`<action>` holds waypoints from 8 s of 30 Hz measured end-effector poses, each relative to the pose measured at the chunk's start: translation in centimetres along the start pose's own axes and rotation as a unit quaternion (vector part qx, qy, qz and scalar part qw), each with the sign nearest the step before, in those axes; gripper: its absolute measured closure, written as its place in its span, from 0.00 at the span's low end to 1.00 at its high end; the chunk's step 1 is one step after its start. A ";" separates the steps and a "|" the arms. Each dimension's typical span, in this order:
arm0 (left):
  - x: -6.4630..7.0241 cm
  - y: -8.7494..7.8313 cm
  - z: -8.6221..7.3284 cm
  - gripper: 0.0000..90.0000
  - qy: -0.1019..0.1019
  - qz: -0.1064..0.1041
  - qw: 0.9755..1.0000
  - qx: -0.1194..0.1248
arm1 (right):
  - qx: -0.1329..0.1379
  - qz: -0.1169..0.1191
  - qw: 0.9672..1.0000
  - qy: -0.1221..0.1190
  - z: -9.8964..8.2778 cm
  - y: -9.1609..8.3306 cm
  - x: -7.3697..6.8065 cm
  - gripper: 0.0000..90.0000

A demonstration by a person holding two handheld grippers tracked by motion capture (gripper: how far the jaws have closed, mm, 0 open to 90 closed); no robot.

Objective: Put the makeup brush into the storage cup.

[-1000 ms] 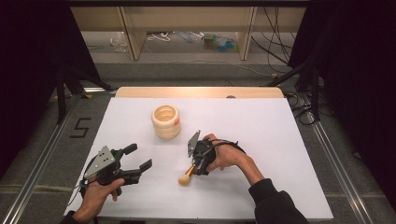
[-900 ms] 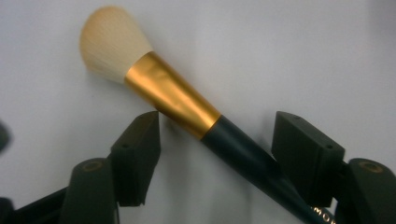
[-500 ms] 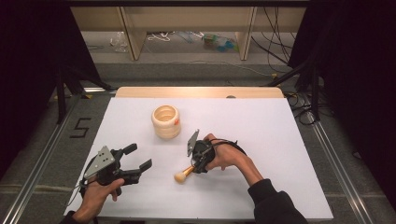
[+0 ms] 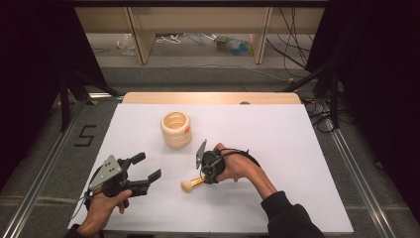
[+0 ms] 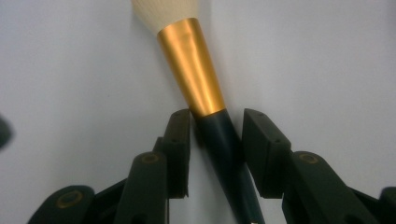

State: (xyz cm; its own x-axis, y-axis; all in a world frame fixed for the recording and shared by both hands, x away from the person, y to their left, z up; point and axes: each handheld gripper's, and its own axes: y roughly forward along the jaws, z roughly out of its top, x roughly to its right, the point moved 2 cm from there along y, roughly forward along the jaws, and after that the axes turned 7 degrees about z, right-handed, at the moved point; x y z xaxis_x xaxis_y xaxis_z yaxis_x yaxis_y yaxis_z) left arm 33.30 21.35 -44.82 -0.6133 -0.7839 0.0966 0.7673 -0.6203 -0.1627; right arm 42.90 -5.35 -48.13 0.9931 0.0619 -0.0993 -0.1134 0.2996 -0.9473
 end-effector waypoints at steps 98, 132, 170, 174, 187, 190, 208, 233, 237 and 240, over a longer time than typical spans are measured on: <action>2.0 2.1 0.7 0.18 -0.029 -0.037 0.999 0.010 | 0.383 -0.120 0.912 0.083 -0.6 -6.3 -3.2 0.83; 2.9 3.8 1.2 0.37 -0.048 -0.057 0.997 0.008 | 0.391 -0.090 0.915 0.054 1.3 -4.6 -5.0 0.83; 3.2 4.0 1.2 0.65 -0.071 -0.093 0.993 0.007 | 0.399 -0.079 0.913 0.036 2.4 -4.2 -5.8 0.83; 3.2 4.0 1.1 0.71 -0.081 -0.106 0.991 0.007 | 0.397 -0.077 0.914 0.034 2.4 -4.2 -5.8 0.83; 3.0 3.9 1.0 0.80 -0.109 -0.135 0.985 0.003 | 0.396 -0.076 0.915 0.028 2.5 -4.1 -5.9 0.83; 3.0 3.9 1.1 0.80 -0.109 -0.138 0.984 0.004 | 0.397 -0.073 0.914 0.025 2.5 -4.1 -6.0 0.82; 3.1 3.6 1.7 0.80 -0.093 -0.138 0.986 0.001 | 0.376 -0.071 0.923 0.041 1.7 -5.0 -6.8 0.45; 1.3 3.4 2.4 0.80 -0.060 -0.077 0.995 -0.029 | 0.392 -0.110 0.905 0.123 -3.3 -6.3 -7.4 0.33; 0.8 3.4 2.8 0.80 -0.053 -0.069 0.996 -0.036 | 0.393 -0.129 0.899 0.144 -4.6 -6.7 -7.7 0.30; 0.4 3.5 3.1 0.80 -0.052 -0.065 0.995 -0.047 | 0.392 -0.143 0.896 0.154 -5.5 -7.0 -8.0 0.29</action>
State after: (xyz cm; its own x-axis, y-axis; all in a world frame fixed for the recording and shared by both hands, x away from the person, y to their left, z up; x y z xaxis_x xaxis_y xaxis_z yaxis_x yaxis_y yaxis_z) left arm 36.32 18.72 -42.27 -0.6795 -0.6987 0.2238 0.6588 -0.7154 -0.2329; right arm 35.93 -13.21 -42.41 0.9317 -0.3541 -0.0811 0.2815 0.8450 -0.4547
